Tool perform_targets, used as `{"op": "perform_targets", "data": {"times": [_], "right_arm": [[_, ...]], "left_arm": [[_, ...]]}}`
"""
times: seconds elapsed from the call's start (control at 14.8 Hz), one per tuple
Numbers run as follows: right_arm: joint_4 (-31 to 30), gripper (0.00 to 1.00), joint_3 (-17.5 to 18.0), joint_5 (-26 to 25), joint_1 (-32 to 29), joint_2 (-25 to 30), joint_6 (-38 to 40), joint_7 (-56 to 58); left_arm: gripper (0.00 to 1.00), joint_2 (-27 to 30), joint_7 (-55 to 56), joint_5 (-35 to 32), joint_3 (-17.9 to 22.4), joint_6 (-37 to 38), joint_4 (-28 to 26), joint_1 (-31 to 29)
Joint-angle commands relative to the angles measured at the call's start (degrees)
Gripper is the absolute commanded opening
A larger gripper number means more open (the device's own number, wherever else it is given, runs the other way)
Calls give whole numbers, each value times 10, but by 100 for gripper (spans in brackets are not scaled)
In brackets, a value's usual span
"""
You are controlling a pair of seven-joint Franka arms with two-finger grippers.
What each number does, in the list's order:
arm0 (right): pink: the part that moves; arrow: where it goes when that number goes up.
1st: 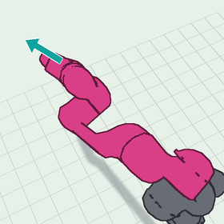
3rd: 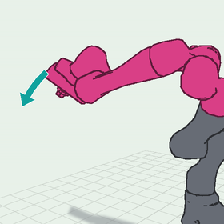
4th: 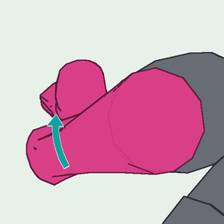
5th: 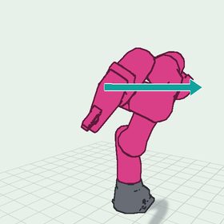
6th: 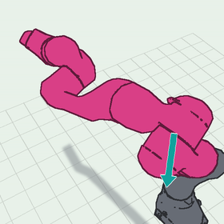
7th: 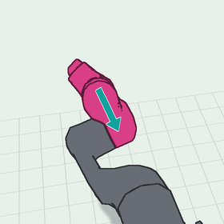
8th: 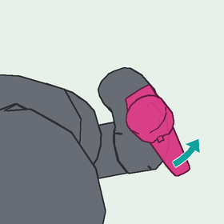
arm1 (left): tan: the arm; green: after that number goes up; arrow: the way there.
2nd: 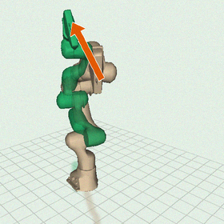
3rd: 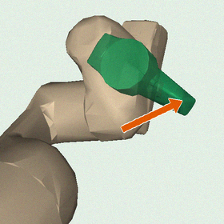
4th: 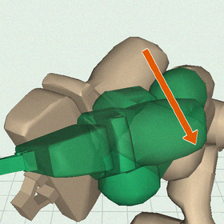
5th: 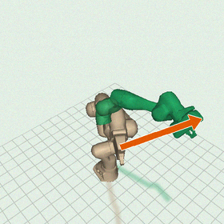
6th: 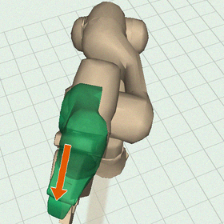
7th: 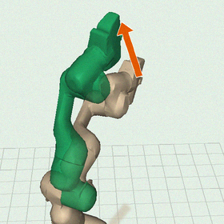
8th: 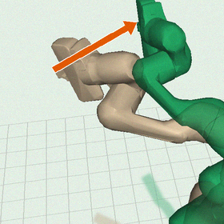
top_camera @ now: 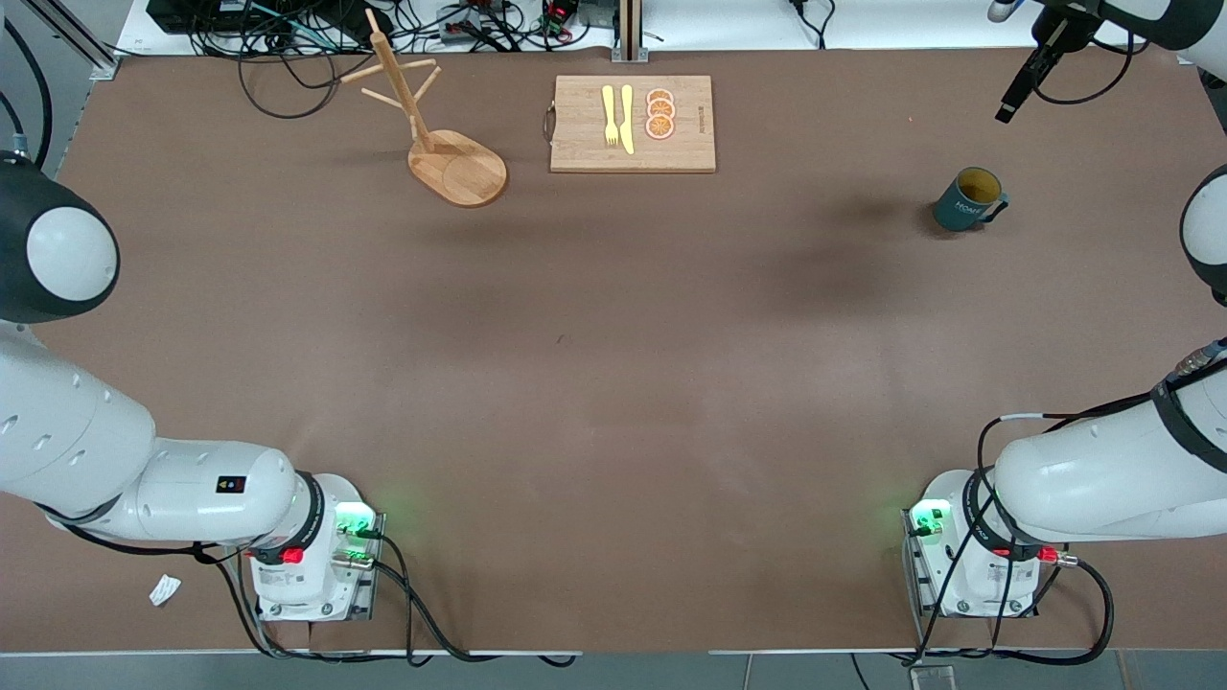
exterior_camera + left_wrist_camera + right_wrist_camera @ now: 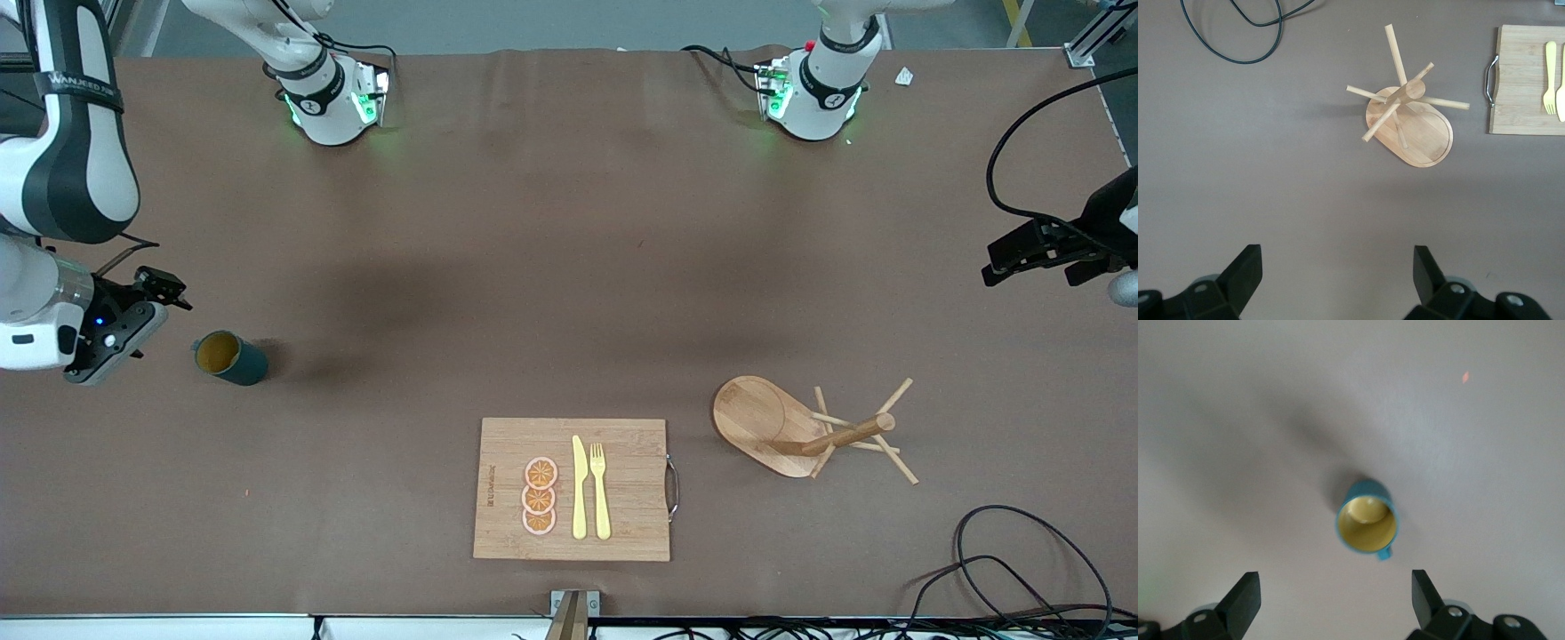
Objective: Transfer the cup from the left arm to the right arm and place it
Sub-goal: 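Open the right gripper and raise it away from the mug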
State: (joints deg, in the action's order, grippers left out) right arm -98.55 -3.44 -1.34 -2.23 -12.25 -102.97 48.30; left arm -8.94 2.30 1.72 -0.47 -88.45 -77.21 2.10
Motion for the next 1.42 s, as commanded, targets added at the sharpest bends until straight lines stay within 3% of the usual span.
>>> {"op": "perform_targets", "data": {"times": [0.0,0.41,0.68,1.35], "right_arm": [[27,100,4,2,1,7,67,-122],[106,100,5,4,16,7,173,-349],[109,100,3,29,16,44,175,-448],[71,100,-1,2,-3,128,177,-452]], "left_arm": [[100,14,-12,-9,-1,-1,-12,-1],[100,14,-12,-9,-1,-1,-12,-2],[100,14,-12,-9,-1,-1,-12,-2],[100,14,-13,-9,-1,-1,-12,-2]]}}
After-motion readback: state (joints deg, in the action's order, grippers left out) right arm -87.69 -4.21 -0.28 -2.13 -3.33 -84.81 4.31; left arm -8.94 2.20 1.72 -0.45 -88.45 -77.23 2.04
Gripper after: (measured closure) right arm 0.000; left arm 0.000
